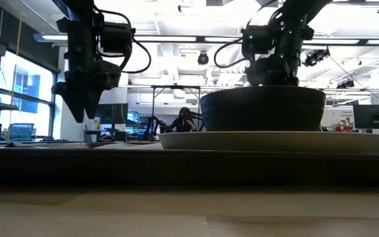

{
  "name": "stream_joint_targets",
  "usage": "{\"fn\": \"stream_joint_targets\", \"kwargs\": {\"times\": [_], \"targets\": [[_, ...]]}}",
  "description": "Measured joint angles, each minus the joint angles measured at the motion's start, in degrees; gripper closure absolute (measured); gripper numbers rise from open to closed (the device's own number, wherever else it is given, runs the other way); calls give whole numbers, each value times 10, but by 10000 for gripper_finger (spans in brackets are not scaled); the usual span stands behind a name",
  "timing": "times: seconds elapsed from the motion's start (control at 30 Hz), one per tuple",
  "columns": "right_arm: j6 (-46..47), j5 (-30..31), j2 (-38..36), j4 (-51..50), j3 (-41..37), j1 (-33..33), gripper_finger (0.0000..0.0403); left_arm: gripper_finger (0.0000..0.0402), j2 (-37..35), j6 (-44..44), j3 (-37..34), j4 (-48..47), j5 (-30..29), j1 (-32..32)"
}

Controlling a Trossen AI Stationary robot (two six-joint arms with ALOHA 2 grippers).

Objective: Set up tray
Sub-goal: Put the blue mug on the dark brown serving tray to the top right of the brown plate, then put the blue spoon on top of the gray napkin on the dark brown serving tray

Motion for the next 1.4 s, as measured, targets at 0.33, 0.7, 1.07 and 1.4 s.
{"fn": "stream_joint_targets", "kwargs": {"times": [0.33, 0.7, 1.07, 1.4], "targets": [[13, -5, 6, 19, 0, 0, 332, 165, 0, 4, 0, -5, 11, 0], [14, 12, -33, 8, 0, 0, 331, 165, 0, 17, 0, -11, 24, 0], [27, 52, -111, 3, -1, 0, 330, 165, 31, 194, 0, 127, -63, 0], [98, 56, -169, 15, -1, 12, 330, 165, 108, 260, 0, 152, -54, 0]]}}
